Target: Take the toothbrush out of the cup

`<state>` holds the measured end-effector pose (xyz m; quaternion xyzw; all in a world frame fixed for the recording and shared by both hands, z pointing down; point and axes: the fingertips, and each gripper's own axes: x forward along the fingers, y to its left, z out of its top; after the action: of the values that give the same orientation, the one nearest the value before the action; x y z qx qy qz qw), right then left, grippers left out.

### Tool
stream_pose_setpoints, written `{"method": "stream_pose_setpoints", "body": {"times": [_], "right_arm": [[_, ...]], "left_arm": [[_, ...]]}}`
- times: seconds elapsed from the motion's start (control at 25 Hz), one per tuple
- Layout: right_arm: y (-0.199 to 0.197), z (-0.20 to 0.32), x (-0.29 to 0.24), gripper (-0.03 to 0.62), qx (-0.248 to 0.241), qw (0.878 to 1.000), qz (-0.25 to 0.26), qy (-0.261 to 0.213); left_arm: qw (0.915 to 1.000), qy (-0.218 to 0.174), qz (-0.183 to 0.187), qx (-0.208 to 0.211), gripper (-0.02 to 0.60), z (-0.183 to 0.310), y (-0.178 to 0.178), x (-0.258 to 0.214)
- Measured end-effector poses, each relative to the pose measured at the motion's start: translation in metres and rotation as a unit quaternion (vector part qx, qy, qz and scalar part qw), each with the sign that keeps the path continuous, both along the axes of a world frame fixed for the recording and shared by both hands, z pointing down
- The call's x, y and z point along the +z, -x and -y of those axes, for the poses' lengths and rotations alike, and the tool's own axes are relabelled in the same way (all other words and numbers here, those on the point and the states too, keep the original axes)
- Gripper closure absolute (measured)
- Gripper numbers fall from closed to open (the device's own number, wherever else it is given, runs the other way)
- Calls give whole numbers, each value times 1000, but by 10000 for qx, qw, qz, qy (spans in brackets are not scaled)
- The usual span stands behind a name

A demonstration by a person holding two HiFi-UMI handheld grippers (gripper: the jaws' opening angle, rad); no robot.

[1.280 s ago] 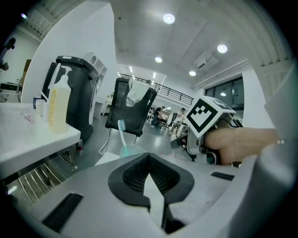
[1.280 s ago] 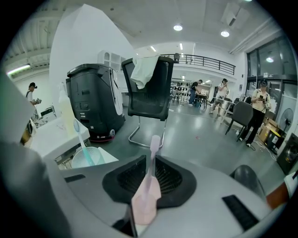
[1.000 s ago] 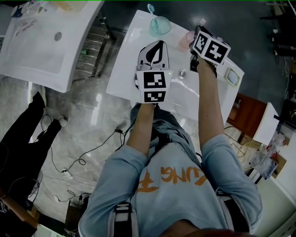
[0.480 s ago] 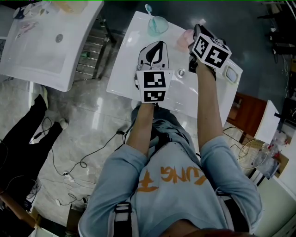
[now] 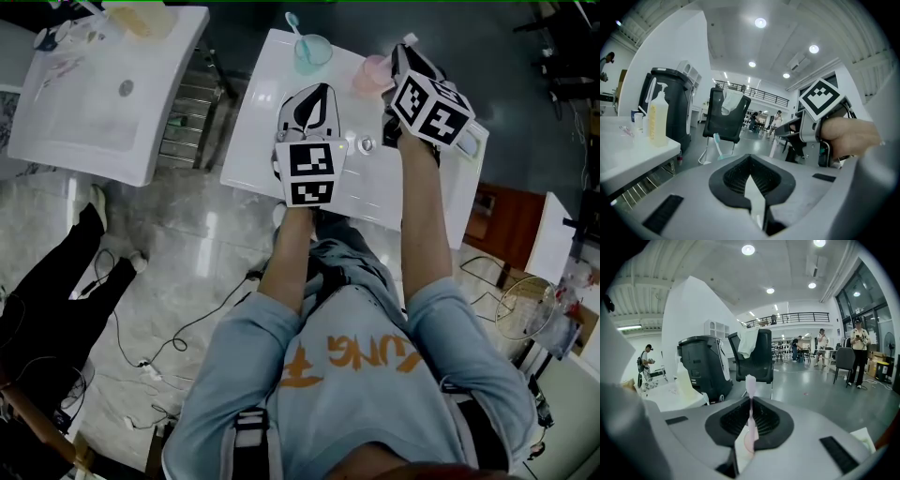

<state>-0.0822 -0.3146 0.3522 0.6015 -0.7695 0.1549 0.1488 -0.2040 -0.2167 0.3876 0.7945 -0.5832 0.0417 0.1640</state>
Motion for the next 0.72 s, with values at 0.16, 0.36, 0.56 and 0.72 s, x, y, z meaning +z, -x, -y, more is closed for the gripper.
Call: {"method": "stream_pose_setpoints", "body": {"times": [0.16,0.36,0.56,0.72], "right_arm": [[-1,-11,-22,553,11,9995,124,-288],[-7,-34,-52,553,-16,9979,81,-645],[-18,-59,-77,553,-8,9954,188,-943],[-33,-79,-93,553,70,9934,277,-1111]], "left_arm": [[9999,-107,36,61,561,-5,-1,-8],[9996,-206,134,151,561,-15,-6,-18],[9991,-285,178,274,561,-26,-13,-24],[9984,-359,201,399,561,-32,-24,-31]]}}
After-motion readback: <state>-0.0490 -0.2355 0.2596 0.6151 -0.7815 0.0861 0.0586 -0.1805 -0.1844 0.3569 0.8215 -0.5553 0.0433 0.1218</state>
